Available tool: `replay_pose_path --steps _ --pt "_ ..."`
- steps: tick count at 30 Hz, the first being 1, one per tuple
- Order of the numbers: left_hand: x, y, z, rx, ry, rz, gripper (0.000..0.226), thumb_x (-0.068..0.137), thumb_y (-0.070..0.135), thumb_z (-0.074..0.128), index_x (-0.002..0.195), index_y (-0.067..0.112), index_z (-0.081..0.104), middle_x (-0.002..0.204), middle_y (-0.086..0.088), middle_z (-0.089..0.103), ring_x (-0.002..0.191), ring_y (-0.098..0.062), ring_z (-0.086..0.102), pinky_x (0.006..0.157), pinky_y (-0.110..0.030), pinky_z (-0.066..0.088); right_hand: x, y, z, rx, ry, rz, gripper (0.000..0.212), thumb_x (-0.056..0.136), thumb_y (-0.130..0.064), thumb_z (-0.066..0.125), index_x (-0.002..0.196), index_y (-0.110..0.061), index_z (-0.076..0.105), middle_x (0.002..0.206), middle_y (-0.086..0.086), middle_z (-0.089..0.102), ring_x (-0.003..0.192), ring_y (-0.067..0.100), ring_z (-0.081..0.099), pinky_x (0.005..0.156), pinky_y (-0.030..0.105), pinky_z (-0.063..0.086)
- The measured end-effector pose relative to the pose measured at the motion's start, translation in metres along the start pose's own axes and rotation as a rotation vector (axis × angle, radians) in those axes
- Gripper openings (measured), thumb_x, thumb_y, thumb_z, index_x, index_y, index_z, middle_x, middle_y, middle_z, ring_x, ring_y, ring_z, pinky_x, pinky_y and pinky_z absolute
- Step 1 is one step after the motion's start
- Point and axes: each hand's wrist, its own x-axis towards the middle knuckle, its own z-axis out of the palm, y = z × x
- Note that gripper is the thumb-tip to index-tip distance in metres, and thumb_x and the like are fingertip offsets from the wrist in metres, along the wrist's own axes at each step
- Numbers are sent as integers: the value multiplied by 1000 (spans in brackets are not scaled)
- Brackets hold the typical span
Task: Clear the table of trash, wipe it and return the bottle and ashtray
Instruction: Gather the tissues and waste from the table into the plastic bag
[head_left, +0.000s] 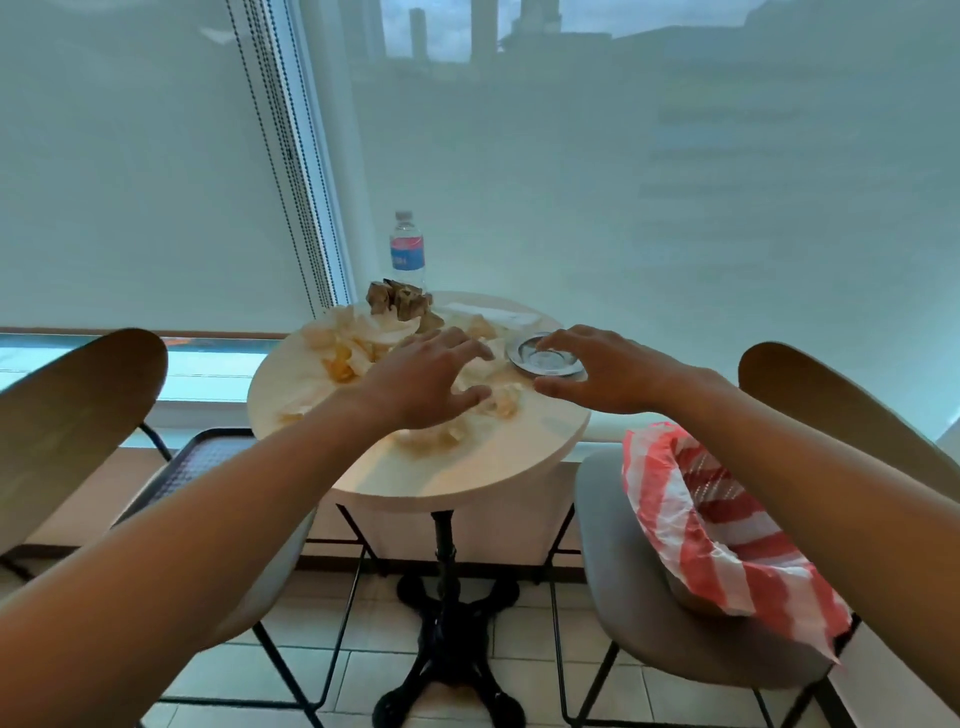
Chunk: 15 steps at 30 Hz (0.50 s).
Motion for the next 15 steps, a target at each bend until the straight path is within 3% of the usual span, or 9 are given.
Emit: replay_pose_path --steps 8,15 --pt "-42 -96 0 -70 -3 18 56 90 64 52 137 34 49 145 5 47 134 -21 45 110 -44 36 30 -60 35 -89 -1 -72 71 83 -78 51 143 -41 41 154 -7 40 139 21 42 112 49 39" --pt "-68 -156 11 -102 -45 40 65 81 82 44 134 43 47 144 11 47 134 -15 45 112 -44 37 48 -112 67 -140 -59 -110 75 85 -75 54 148 -40 35 158 -5 30 141 21 36 111 44 40"
